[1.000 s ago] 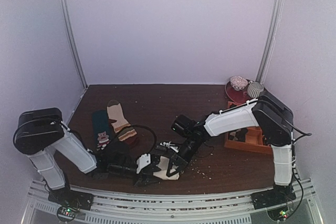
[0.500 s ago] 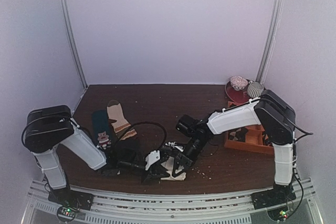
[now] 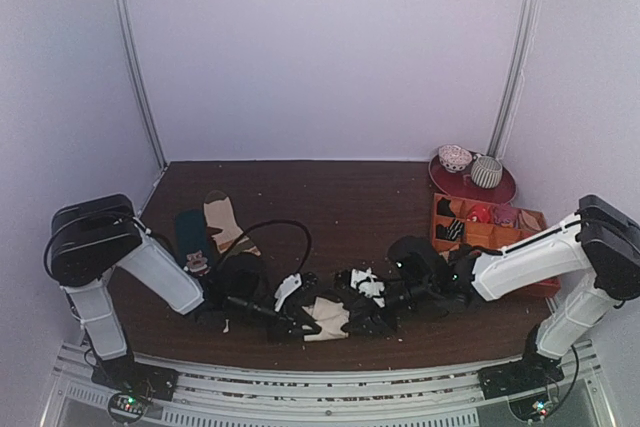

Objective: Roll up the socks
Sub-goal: Roll a pair of socks at the center of the board.

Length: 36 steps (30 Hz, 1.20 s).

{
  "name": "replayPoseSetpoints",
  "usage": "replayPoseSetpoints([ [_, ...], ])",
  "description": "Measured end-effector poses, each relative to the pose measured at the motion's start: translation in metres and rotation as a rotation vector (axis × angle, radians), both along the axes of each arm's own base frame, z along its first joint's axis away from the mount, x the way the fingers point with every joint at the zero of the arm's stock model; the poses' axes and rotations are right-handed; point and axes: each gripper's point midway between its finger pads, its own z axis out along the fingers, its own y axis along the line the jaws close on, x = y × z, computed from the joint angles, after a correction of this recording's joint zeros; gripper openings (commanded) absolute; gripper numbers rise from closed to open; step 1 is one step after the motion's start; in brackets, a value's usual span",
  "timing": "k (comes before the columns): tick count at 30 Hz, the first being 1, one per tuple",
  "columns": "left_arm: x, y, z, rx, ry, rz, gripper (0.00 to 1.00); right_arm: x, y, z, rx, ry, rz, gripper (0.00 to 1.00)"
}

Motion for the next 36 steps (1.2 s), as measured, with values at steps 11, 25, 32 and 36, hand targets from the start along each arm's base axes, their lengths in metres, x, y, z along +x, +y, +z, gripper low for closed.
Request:
replayPoseSetpoints([
  [11, 0.000, 0.000, -0.002, -0.012, 0.098, -0.032, 0.00, -0.017, 0.022, -0.003, -0.025, -0.354, 0.130, 0.56],
  [25, 0.000, 0.002, -0.003, -0.018, 0.112, -0.039, 0.11, -0.005, 0.020, -0.043, -0.149, -0.363, 0.091, 0.33],
  [32, 0.009, 0.011, 0.003, 0.023, 0.057, 0.009, 0.30, 0.004, 0.031, -0.044, -0.152, -0.316, 0.034, 0.23],
  [36, 0.017, 0.018, 0.018, 0.053, -0.045, 0.038, 0.31, 0.007, 0.033, -0.043, -0.154, -0.229, 0.023, 0.23],
])
